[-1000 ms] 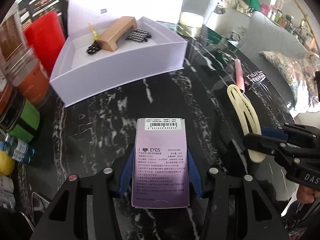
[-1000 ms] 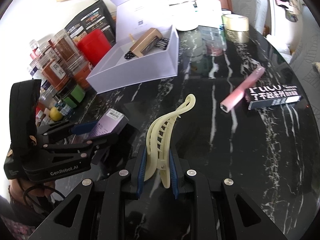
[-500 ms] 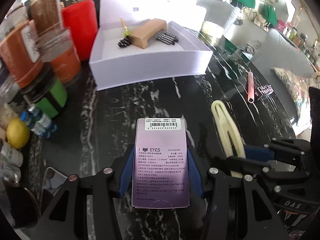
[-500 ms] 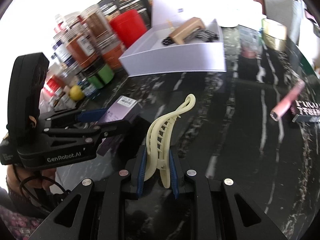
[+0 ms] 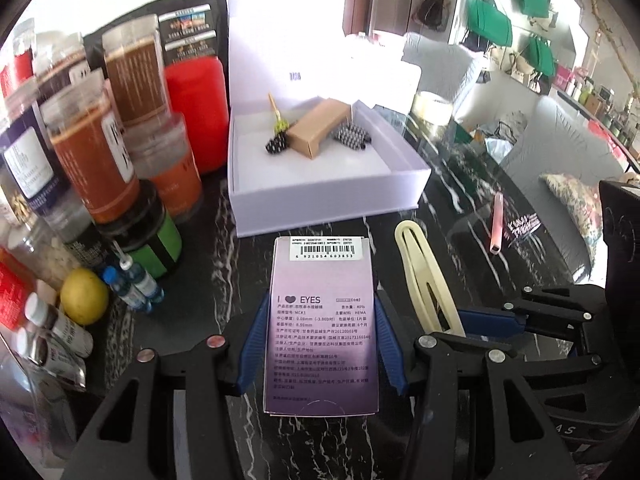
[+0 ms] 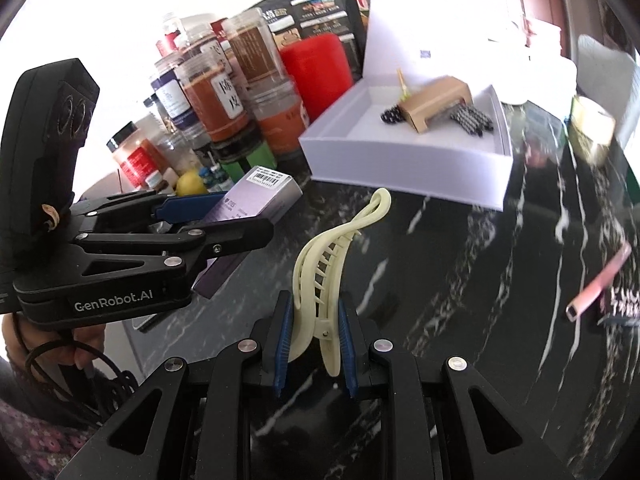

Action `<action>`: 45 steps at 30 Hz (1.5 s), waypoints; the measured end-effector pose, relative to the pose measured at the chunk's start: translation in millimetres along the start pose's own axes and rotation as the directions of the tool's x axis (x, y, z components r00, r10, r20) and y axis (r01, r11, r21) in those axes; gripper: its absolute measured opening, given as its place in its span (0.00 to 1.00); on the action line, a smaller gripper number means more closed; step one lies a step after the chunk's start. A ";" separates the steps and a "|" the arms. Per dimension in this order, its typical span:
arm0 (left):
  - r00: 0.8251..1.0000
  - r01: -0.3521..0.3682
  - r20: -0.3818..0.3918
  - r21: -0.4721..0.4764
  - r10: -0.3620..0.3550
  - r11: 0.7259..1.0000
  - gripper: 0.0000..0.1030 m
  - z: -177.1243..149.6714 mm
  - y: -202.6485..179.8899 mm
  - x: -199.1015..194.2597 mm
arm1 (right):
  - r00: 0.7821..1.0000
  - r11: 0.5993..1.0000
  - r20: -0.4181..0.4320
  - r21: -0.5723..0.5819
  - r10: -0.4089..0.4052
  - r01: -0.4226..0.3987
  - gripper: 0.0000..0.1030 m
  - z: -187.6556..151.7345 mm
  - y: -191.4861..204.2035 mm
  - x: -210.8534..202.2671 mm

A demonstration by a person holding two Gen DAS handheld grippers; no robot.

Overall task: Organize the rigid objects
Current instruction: 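Lift the purple box and cream claw clip and carry them toward the gift box, then lower the purple box and claw clip over the open gift box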

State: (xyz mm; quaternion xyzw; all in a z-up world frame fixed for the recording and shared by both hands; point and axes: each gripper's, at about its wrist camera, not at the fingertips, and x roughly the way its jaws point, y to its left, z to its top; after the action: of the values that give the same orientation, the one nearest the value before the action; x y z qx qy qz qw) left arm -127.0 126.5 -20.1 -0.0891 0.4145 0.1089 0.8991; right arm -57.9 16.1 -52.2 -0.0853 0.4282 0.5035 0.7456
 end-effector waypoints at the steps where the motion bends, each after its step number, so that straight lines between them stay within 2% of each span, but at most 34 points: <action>1: 1.000 -0.001 0.010 0.002 0.001 1.000 0.48 2.7 0.5 -2.2 | 1.000 1.000 0.005 -0.003 0.001 0.000 0.21 2.7 1.2 -0.7; 13: 0.996 0.027 0.081 0.034 -0.030 0.999 0.48 36.1 0.3 -6.9 | 0.998 0.999 0.052 -0.043 -0.028 0.030 0.21 35.8 3.9 -13.0; 27: 0.991 0.052 0.117 0.055 -0.058 0.997 0.48 81.4 2.2 12.0 | 0.994 0.996 0.077 -0.044 -0.075 0.078 0.21 73.4 -19.5 -14.9; 45: 0.981 0.007 0.193 0.076 -0.021 0.997 0.48 159.0 12.4 46.8 | 0.984 0.987 0.112 -0.065 -0.142 0.150 0.21 150.5 -56.1 -6.8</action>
State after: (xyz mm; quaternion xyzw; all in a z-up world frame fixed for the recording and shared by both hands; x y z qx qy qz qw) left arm 14.7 183.9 45.1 -0.0474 0.3281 0.0953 0.9386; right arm 70.6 68.7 28.8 -0.1169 0.3617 0.4665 0.7987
